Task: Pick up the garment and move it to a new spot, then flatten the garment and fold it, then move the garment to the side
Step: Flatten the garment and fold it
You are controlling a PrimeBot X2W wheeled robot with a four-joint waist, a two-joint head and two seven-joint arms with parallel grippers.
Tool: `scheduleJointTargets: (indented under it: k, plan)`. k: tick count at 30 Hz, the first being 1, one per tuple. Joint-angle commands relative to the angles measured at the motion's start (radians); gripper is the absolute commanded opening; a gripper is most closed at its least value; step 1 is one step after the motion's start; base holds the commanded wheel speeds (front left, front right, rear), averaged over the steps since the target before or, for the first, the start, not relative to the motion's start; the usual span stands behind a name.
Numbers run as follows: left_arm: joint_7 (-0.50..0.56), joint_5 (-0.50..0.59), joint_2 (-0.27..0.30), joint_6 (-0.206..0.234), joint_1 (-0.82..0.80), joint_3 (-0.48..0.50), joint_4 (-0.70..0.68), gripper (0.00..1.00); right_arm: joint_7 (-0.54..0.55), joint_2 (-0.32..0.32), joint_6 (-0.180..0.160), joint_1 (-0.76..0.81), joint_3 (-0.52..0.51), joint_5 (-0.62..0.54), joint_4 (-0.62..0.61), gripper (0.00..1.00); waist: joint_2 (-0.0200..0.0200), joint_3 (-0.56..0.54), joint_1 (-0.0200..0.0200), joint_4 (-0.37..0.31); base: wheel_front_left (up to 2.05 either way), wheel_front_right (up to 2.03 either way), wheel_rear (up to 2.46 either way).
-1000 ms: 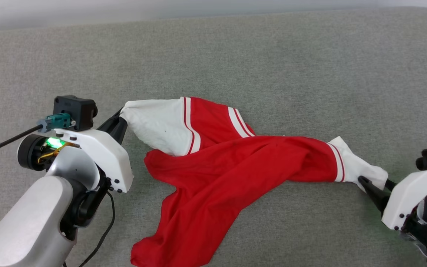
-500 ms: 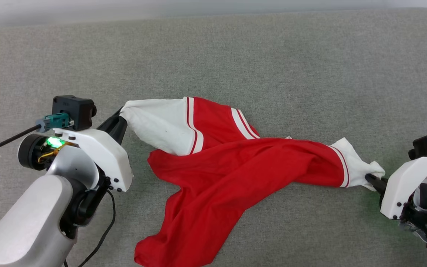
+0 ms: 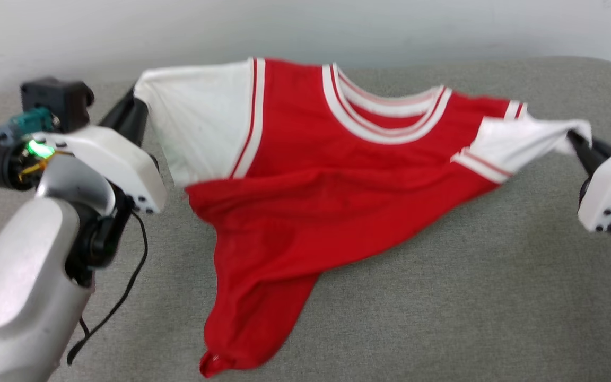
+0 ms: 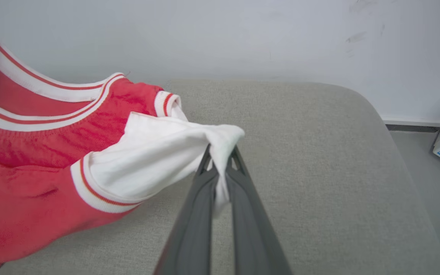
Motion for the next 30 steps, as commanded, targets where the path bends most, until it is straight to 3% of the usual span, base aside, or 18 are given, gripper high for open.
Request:
scheduleJointTargets:
  k: [1,7,8,13,30]
  plan:
    - [-0.012,-0.002,-0.009,-0.008,-0.037,0.008,0.020,0.00,-0.012,-0.006,-0.001,-0.041,-0.002,-0.007,0.006,0.00,0.0000,-0.012,0.0000,0.000,0.00,0.00,0.00]
    - [-0.046,-0.004,-0.050,-0.041,-0.204,0.032,0.158,0.00,-0.050,-0.022,-0.001,-0.214,0.025,-0.010,0.064,0.00,0.0000,-0.009,0.0000,0.003,0.00,0.00,0.00]
    - [-0.064,0.003,-0.065,-0.060,-0.309,0.039,0.243,0.00,-0.085,-0.023,-0.001,-0.321,0.044,0.005,0.106,0.00,0.0000,0.016,0.0000,0.002,0.00,0.00,0.00]
    - [-0.103,0.027,-0.076,-0.088,-0.510,0.057,0.372,0.00,-0.149,-0.030,-0.001,-0.518,0.069,0.007,0.178,0.00,0.0000,0.089,0.0000,0.003,0.00,0.00,0.00]
    - [-0.183,0.112,-0.070,-0.148,-1.070,0.071,0.569,0.00,-0.320,-0.040,-0.001,-1.109,0.111,-0.014,0.318,0.00,0.0000,0.401,0.0000,-0.006,0.00,0.00,0.00]
